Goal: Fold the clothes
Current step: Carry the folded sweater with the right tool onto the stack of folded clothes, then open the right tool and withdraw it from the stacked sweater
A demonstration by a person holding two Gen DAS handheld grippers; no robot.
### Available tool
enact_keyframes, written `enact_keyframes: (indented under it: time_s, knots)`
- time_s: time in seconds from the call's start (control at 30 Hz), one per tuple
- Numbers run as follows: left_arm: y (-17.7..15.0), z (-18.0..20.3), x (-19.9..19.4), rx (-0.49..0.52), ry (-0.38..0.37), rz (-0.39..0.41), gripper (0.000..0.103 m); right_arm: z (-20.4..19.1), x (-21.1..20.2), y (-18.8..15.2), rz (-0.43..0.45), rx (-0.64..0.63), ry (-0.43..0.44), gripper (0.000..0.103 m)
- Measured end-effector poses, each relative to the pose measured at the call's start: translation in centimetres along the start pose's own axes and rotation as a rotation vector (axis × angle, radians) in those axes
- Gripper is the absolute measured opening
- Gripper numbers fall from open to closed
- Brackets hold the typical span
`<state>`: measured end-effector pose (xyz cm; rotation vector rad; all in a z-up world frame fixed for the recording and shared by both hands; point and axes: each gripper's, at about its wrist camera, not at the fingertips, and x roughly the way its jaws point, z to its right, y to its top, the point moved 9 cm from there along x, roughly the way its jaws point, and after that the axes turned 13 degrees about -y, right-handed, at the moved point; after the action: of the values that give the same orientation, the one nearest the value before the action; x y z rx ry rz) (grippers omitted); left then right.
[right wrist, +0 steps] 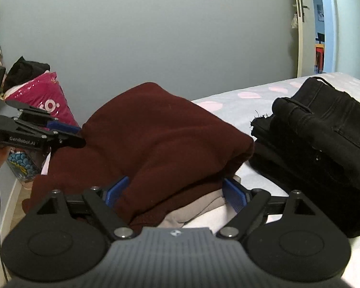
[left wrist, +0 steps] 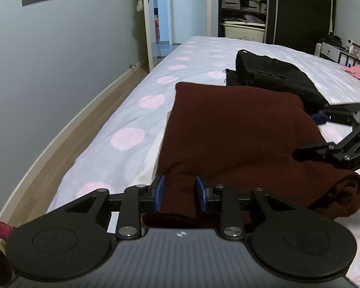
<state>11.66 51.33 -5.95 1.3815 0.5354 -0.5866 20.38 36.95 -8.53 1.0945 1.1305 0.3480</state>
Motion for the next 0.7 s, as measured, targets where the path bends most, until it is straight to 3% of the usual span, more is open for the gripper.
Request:
enact_keyframes:
  time_s: [0.23,0.47,0.57,0.7]
  knots:
    - [-0.1,0.5,-0.8,-0.018,0.018,0.025,0.028,0.2,-1.8,0.6,-0.015,0.057,0.003,0.085]
    - [0.9,4.6,-4.5,0.009,0.065,0.043,0.032,2.3,-8.5,2.6,0.032,0.054,-0.005,0.085]
    - [1.6,7.9,-6.7,0.023,0.052,0.045,0.045,3.7,-12.2,2.9,0.048,0.021,-0.055,0.085]
    - [2.7,12.7,-8.1,0.051,0.050,0.046,0.047,7.0,-17.5,2.6,0.069,0.002,-0.158,0.085]
